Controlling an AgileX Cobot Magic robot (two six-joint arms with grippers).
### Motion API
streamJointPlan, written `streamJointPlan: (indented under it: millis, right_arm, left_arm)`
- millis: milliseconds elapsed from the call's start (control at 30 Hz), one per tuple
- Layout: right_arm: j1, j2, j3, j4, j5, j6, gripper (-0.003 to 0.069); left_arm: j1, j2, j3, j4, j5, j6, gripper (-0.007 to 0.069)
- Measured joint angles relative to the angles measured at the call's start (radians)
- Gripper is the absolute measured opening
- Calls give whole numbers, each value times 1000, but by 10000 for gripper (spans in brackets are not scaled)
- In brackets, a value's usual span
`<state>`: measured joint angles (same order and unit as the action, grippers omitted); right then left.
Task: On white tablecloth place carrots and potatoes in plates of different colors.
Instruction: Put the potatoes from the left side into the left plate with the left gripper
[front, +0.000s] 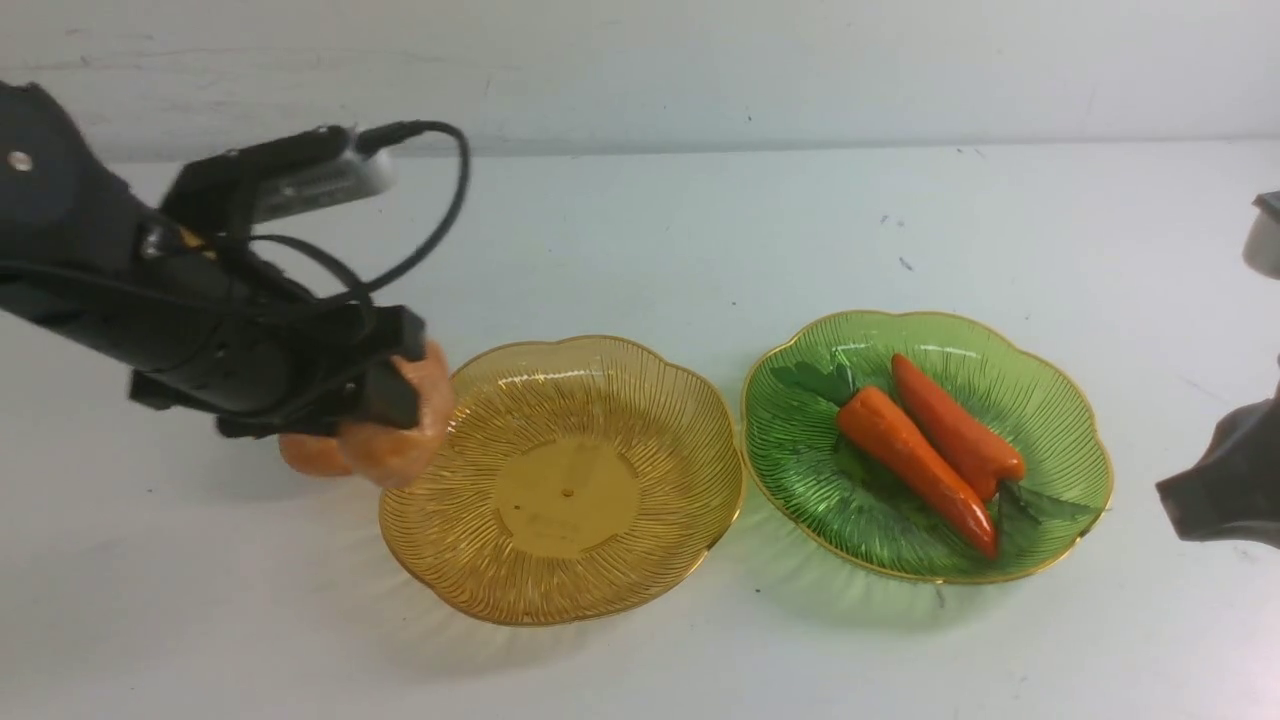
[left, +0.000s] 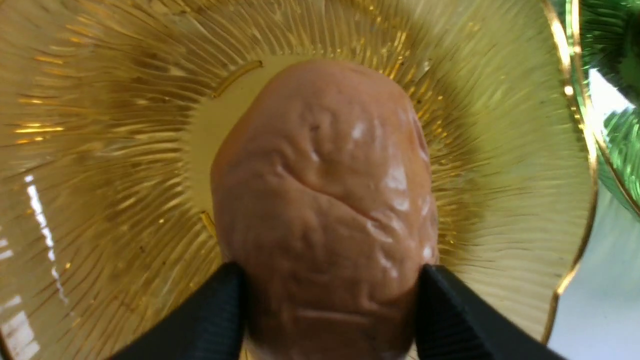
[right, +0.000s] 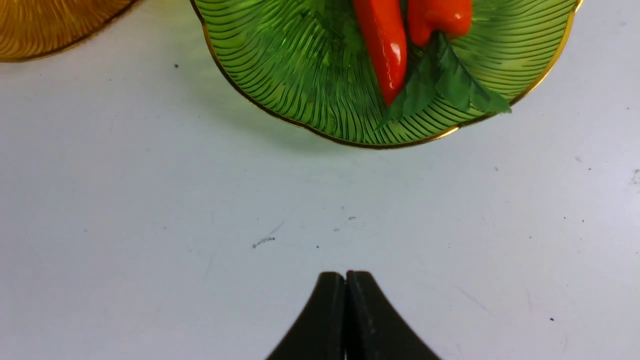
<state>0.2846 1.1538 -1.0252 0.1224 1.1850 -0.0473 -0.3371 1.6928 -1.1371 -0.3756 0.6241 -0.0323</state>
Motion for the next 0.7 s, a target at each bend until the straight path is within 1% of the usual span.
streamJointPlan:
  millis: [33, 67, 133, 233, 333, 467, 600, 633, 667, 700]
  right_arm:
    - [0, 0, 0, 0, -5, 0, -15]
    - [0, 0, 0, 0, -11, -3, -15]
    - [0, 0, 0, 0, -16, -5, -15]
    - [0, 0, 0, 0, -17, -7, -15]
    - [0, 0, 0, 0, -17, -9, -15]
    - [0, 0, 0, 0, -17, -11, -15]
    - [0, 0, 0, 0, -20, -11, -15]
    - [0, 0, 0, 0, -21, -11, -15]
    - [0, 0, 0, 0, -21, -11, -15]
    - [0, 0, 0, 0, -21, -11, -15]
  left_arm:
    - [0, 10, 0, 2, -5, 1, 457]
    - [0, 15, 0, 2, -6, 2, 523]
    - [0, 13, -8, 2, -2, 4, 598]
    - [5, 1, -38, 12, 26, 13, 658]
    - [23, -21, -82, 34, 86, 18, 664]
    - [80, -35, -174, 77, 212, 32, 532]
    - [179, -10, -244, 97, 303, 92, 302]
    - [210, 2, -267, 102, 333, 124, 202]
    - [224, 8, -276, 103, 344, 138, 166]
    - [265, 25, -295, 105, 367, 175, 97]
